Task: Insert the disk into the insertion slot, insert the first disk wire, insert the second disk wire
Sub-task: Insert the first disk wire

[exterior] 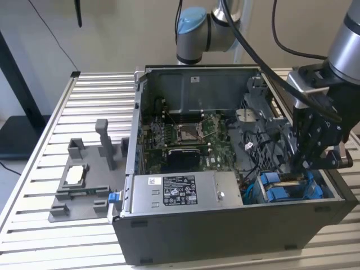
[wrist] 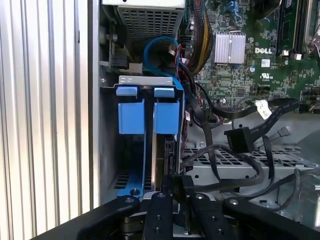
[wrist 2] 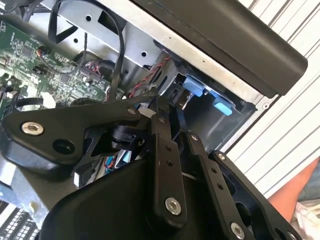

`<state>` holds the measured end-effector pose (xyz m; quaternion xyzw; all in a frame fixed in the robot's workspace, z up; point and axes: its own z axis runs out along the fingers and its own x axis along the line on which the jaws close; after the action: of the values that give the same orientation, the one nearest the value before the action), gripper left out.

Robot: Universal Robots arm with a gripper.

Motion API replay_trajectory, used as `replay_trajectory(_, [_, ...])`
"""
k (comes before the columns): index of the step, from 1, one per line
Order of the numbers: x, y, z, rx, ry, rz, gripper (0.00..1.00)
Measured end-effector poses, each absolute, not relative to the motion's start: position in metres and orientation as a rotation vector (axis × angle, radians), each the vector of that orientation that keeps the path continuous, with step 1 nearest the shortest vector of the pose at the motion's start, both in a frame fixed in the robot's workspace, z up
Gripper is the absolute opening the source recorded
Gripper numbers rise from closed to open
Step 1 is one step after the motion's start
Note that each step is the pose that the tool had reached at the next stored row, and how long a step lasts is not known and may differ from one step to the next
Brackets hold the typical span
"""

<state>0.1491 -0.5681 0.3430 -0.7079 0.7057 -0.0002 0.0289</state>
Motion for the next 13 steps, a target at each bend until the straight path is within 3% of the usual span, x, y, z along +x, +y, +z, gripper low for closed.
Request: replay_trajectory(13, [0.1513, -0.5684, 0.3361, -2.170, 2.189, 0.001, 0.20])
